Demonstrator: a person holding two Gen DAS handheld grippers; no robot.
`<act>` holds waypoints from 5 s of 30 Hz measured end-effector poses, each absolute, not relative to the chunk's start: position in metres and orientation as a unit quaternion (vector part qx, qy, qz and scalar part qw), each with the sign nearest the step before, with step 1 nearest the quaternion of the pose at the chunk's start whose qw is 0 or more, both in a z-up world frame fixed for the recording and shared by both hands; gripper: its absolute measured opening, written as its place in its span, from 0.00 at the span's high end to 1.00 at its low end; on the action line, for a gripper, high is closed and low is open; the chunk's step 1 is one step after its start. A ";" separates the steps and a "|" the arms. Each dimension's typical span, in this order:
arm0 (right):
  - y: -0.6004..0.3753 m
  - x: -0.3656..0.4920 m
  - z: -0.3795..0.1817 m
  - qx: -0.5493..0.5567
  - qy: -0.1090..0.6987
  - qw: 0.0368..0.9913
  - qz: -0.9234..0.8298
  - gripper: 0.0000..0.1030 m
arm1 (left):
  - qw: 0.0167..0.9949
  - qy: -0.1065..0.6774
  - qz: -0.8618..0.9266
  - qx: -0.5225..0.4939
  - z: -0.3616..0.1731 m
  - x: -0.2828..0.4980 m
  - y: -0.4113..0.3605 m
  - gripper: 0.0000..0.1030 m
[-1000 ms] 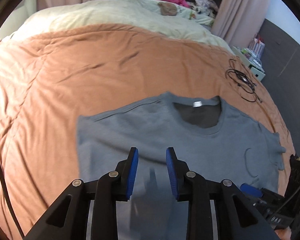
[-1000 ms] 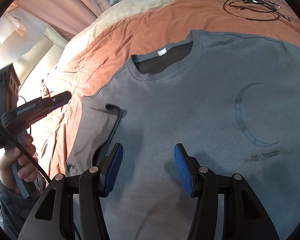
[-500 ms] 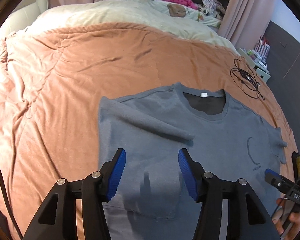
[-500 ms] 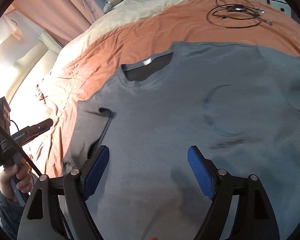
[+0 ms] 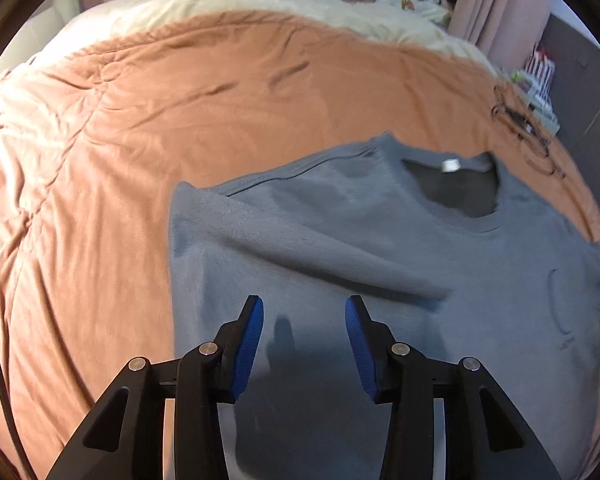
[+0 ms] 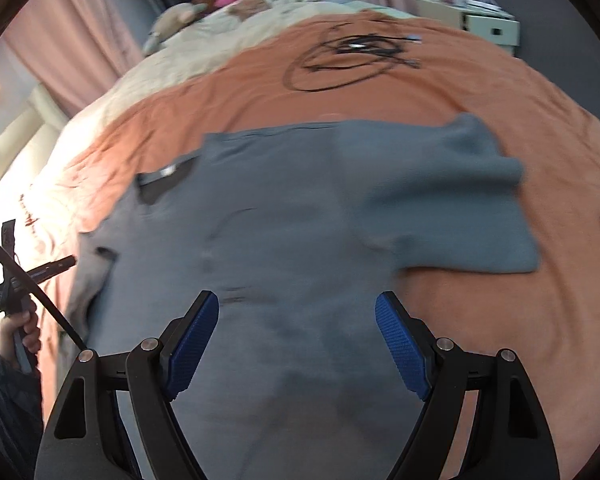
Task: Fold small clothes
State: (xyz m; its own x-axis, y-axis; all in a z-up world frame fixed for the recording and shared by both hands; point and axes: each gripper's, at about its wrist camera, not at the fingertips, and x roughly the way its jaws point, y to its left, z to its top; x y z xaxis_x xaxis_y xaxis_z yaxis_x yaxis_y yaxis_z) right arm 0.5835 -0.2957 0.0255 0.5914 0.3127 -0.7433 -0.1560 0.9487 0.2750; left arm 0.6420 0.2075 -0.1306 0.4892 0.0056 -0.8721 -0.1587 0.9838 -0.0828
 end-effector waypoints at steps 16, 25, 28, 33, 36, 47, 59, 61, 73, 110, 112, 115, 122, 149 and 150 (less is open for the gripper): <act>-0.376 0.584 0.025 0.093 0.432 0.897 0.008 0.23 | 0.851 0.519 0.071 -0.033 -0.167 0.711 0.216 0.56; -0.393 0.597 0.017 0.122 0.438 0.891 0.000 0.23 | 0.855 0.518 0.009 -0.014 -0.160 0.700 0.159 0.56; -0.397 0.604 0.018 0.138 0.437 0.889 0.005 0.23 | 0.855 0.519 0.000 -0.008 -0.155 0.699 0.142 0.56; -0.427 0.617 0.016 0.182 0.425 0.887 0.015 0.31 | 0.859 0.511 -0.024 -0.027 -0.142 0.694 0.119 0.56; -0.432 0.630 0.012 0.203 0.426 0.880 0.048 0.44 | 0.860 0.508 -0.038 -0.020 -0.136 0.689 0.100 0.56; -0.439 0.678 -0.016 0.220 0.449 0.861 0.091 0.53 | 0.852 0.519 -0.065 -0.023 -0.126 0.669 0.047 0.56; -0.448 0.668 -0.018 0.242 0.456 0.849 0.113 0.64 | 0.850 0.519 -0.086 -0.027 -0.117 0.664 0.002 0.56; -0.452 0.667 -0.020 0.253 0.460 0.844 0.114 0.64 | 0.849 0.520 -0.090 -0.025 -0.117 0.664 -0.007 0.56; -0.454 0.692 -0.022 0.265 0.466 0.834 0.130 0.95 | 0.841 0.524 -0.130 -0.042 -0.115 0.671 -0.074 0.56; -0.348 0.649 0.079 0.153 0.427 0.863 0.220 0.97 | 0.813 0.530 -0.231 -0.075 -0.137 0.663 -0.148 0.60; -0.342 0.650 0.077 0.153 0.430 0.861 0.223 0.97 | 0.817 0.530 -0.214 -0.073 -0.134 0.659 -0.130 0.60; -0.330 0.650 0.073 0.152 0.437 0.857 0.229 0.97 | 0.823 0.528 -0.192 -0.078 -0.130 0.658 -0.105 0.60; -0.299 0.649 0.053 0.151 0.465 0.838 0.241 0.97 | 0.835 0.522 -0.147 -0.090 -0.114 0.643 -0.050 0.60; -0.342 0.655 -0.016 0.209 0.490 0.827 0.179 0.53 | 0.830 0.535 -0.150 -0.041 -0.148 0.669 -0.097 0.54; -0.340 0.656 -0.017 0.203 0.491 0.828 0.179 0.53 | 0.832 0.534 -0.149 -0.037 -0.150 0.671 -0.100 0.54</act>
State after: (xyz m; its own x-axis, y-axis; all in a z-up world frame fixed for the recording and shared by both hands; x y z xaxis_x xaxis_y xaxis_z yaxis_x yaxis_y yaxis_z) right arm 0.6556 -0.3402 -0.0166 0.4535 0.4961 -0.7404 -0.0976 0.8534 0.5120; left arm 0.6715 -0.1002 -0.1499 0.3862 -0.2876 -0.8764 0.2088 0.9528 -0.2206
